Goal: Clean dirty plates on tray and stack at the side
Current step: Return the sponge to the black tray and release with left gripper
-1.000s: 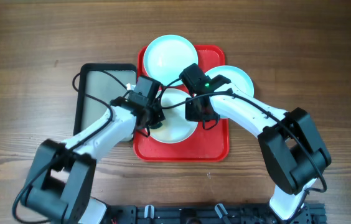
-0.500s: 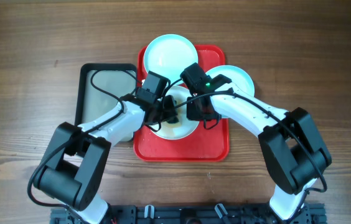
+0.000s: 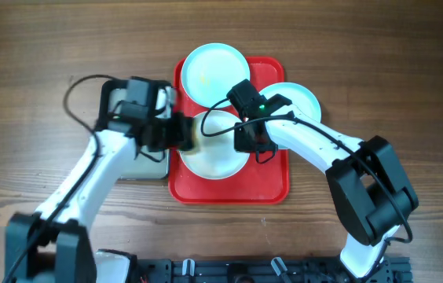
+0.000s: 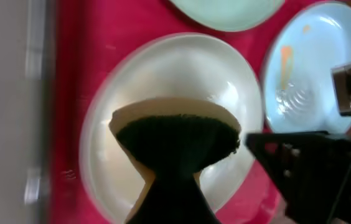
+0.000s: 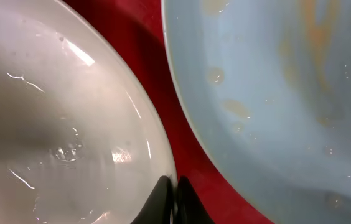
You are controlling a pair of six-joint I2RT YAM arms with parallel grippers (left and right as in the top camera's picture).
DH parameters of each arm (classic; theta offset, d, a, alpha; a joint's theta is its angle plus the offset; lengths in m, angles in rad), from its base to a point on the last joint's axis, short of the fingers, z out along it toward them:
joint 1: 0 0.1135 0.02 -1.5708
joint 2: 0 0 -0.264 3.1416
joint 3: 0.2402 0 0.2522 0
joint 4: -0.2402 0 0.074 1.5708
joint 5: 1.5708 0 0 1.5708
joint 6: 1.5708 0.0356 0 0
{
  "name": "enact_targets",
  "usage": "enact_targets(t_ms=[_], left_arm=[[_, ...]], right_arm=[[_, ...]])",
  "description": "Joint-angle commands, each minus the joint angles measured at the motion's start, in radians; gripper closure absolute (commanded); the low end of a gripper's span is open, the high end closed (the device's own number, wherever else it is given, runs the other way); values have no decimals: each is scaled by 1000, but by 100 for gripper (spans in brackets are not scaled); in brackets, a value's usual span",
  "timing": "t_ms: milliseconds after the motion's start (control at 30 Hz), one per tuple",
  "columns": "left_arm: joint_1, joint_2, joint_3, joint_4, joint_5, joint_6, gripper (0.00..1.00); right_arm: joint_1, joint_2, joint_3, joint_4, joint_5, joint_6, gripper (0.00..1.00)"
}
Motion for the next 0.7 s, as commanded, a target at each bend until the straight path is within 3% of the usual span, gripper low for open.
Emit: enact_targets(t_ms=[0,200,300,667], left_arm=[[69,-72,15,-51,-180,72,96],[124,-71,15,-82,-406,137,96],[124,-61,15,-79,-589,151,96],[203,97,13,-16,-602,173,96]], right_arm=[[11,17,9,-2,-7,-2,96],[11,17,9,1,-7,-2,96],[11,17,9,1,-7,-1,95],[13,17,9,13,-7,-1,96]])
